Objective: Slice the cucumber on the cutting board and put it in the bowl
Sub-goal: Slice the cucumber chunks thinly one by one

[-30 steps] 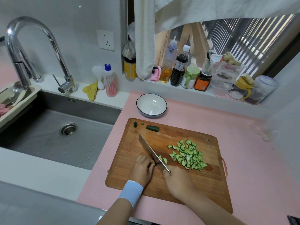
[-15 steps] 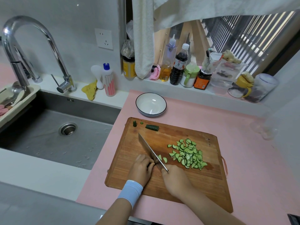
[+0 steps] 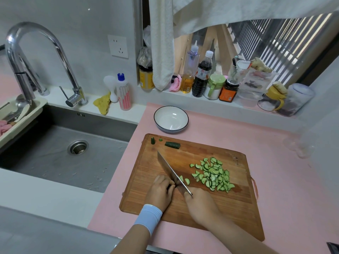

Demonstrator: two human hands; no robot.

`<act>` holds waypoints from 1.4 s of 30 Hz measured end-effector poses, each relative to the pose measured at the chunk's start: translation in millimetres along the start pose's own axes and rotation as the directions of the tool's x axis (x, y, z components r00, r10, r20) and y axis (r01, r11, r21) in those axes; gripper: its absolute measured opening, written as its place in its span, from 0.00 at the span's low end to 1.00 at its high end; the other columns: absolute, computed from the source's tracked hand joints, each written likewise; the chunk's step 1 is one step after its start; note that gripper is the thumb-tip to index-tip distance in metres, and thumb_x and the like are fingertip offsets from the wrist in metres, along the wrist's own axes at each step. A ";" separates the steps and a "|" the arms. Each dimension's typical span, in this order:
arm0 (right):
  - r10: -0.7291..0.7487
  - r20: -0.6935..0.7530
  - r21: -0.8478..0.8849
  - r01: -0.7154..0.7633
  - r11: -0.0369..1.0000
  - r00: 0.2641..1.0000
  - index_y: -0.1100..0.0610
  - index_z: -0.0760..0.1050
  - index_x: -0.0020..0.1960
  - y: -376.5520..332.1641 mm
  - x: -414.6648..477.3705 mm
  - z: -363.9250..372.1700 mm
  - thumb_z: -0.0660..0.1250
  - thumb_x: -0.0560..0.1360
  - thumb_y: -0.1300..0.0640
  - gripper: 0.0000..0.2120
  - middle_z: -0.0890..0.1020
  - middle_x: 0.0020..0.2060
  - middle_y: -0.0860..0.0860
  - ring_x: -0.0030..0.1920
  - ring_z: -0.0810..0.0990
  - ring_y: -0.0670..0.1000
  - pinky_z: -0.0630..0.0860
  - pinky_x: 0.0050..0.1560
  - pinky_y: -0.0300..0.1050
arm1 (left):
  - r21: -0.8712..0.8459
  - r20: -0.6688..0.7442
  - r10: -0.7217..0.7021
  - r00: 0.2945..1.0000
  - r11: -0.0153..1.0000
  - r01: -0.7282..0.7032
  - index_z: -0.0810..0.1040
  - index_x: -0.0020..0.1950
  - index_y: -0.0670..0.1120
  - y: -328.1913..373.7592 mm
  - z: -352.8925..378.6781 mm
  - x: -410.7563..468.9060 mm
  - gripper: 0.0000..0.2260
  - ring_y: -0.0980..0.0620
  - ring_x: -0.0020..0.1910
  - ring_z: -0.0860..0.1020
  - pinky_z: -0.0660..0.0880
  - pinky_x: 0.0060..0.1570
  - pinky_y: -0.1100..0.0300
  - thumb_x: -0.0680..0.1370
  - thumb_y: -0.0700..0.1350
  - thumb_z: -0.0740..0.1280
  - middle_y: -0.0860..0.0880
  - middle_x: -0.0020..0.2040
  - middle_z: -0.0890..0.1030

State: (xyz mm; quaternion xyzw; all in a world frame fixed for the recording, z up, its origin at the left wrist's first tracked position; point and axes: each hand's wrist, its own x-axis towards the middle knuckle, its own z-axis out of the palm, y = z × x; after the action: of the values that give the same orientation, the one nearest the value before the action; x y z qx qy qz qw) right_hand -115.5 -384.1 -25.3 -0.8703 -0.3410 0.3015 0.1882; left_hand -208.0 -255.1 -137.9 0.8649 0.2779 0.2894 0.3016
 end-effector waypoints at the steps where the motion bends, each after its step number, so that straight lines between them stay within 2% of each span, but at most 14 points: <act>1: 0.002 -0.002 0.003 -0.002 1.000 1.000 0.45 0.75 0.40 1.6 -1.3 -0.5 0.58 0.80 0.48 0.13 0.83 0.38 0.48 0.44 0.81 0.53 0.77 0.48 0.48 | -0.003 -0.001 -0.003 1.000 1.000 0.003 0.80 0.41 0.46 -0.8 0.3 -0.2 0.06 0.56 0.44 0.72 0.65 0.51 0.72 0.71 0.37 0.74 0.53 0.40 0.77; 3: 0.008 -0.004 0.003 -0.008 1.000 1.000 0.46 0.77 0.43 3.2 -3.7 -2.6 0.58 0.80 0.48 0.12 0.82 0.38 0.48 0.43 0.81 0.54 0.77 0.47 0.48 | -0.007 -0.004 -0.009 1.000 1.000 0.009 0.80 0.41 0.46 -1.1 0.7 -0.4 0.06 0.56 0.44 0.71 0.65 0.51 0.73 0.71 0.37 0.74 0.53 0.40 0.77; 9: 0.018 -0.009 0.006 -0.018 1.000 1.000 0.50 0.72 0.36 3.6 -9.5 -4.6 0.58 0.81 0.50 0.15 0.76 0.31 0.47 0.41 0.80 0.55 0.74 0.43 0.48 | -0.015 0.002 -0.014 1.000 1.000 0.014 0.79 0.40 0.47 -1.6 1.3 -0.1 0.06 0.55 0.43 0.73 0.67 0.50 0.70 0.71 0.38 0.74 0.53 0.40 0.77; 14: 0.023 -0.012 0.013 -0.023 1.000 1.000 0.53 0.74 0.41 2.6 -9.9 -4.1 0.58 0.81 0.50 0.14 0.78 0.32 0.49 0.40 0.80 0.54 0.75 0.43 0.49 | -0.015 -0.001 -0.025 1.000 1.000 0.025 0.80 0.40 0.47 -2.1 1.1 0.4 0.05 0.56 0.43 0.73 0.67 0.50 0.71 0.72 0.39 0.74 0.53 0.40 0.78; 20: 0.022 -0.024 -0.017 -0.022 1.000 0.999 0.51 0.70 0.35 -1.0 -11.9 -3.5 0.58 0.81 0.50 0.16 0.76 0.30 0.48 0.37 0.78 0.53 0.74 0.42 0.49 | -0.011 0.005 -0.017 1.000 1.000 0.017 0.79 0.40 0.47 -3.4 2.3 1.1 0.06 0.55 0.43 0.73 0.69 0.50 0.68 0.72 0.39 0.74 0.54 0.40 0.78; 24: 0.036 -0.023 -0.023 -0.036 0.999 0.999 0.49 0.71 0.36 -2.7 -12.1 -3.7 0.58 0.81 0.49 0.16 0.76 0.31 0.47 0.38 0.78 0.53 0.74 0.42 0.47 | -0.010 0.002 -0.018 1.000 1.000 0.018 0.80 0.40 0.47 -4.4 2.3 1.2 0.05 0.55 0.44 0.73 0.71 0.49 0.65 0.72 0.39 0.74 0.54 0.40 0.78; 27: 0.048 -0.022 -0.030 -0.049 0.998 0.999 0.48 0.71 0.36 -3.6 -11.5 -3.5 0.58 0.81 0.49 0.15 0.78 0.34 0.48 0.43 0.81 0.56 0.73 0.42 0.47 | -0.013 0.002 -0.020 1.000 1.000 0.020 0.80 0.40 0.46 -3.3 2.0 1.3 0.05 0.55 0.43 0.73 0.68 0.51 0.70 0.72 0.39 0.74 0.54 0.40 0.78; 29: 0.051 -0.026 -0.028 -0.052 0.998 0.998 0.48 0.74 0.40 -3.6 -10.9 -2.6 0.57 0.81 0.48 0.13 0.82 0.37 0.50 0.44 0.81 0.56 0.75 0.44 0.48 | -0.014 0.004 -0.018 1.000 1.000 0.018 0.80 0.40 0.46 -3.4 1.6 1.5 0.05 0.55 0.43 0.74 0.65 0.53 0.73 0.72 0.39 0.75 0.54 0.40 0.78; 34: 0.044 -0.061 -0.025 -0.046 0.999 0.997 0.49 0.76 0.44 -2.2 -11.0 -0.2 0.58 0.81 0.48 0.12 0.82 0.37 0.50 0.42 0.81 0.54 0.75 0.42 0.47 | -0.007 -0.008 0.017 1.000 1.000 -0.017 0.80 0.42 0.47 -2.0 0.6 0.4 0.04 0.55 0.45 0.73 0.68 0.52 0.69 0.73 0.39 0.74 0.54 0.42 0.77; 38: 0.041 -0.080 -0.040 -0.044 0.998 0.996 0.49 0.79 0.50 -4.8 -11.4 2.1 0.57 0.81 0.47 0.13 0.83 0.40 0.49 0.45 0.81 0.55 0.78 0.47 0.49 | -0.020 -0.014 0.024 1.000 0.999 -0.025 0.80 0.43 0.47 -0.7 -0.2 -0.1 0.05 0.56 0.45 0.73 0.69 0.52 0.68 0.72 0.39 0.74 0.54 0.43 0.77; 42: 0.055 -0.076 -0.040 -0.059 0.998 0.996 0.47 0.78 0.49 -5.4 -11.0 2.3 0.57 0.81 0.48 0.12 0.83 0.41 0.49 0.46 0.81 0.55 0.79 0.49 0.50 | -0.020 -0.017 0.040 0.999 0.999 -0.041 0.80 0.43 0.47 -0.3 -0.7 0.4 0.06 0.56 0.45 0.73 0.69 0.51 0.69 0.72 0.38 0.74 0.54 0.42 0.77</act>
State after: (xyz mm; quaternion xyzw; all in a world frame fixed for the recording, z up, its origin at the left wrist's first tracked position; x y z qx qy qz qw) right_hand -126.0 -387.9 -19.8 -0.8940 -0.3150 0.2669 0.1739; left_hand -208.3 -254.4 -137.5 0.8647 0.2599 0.3056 0.3022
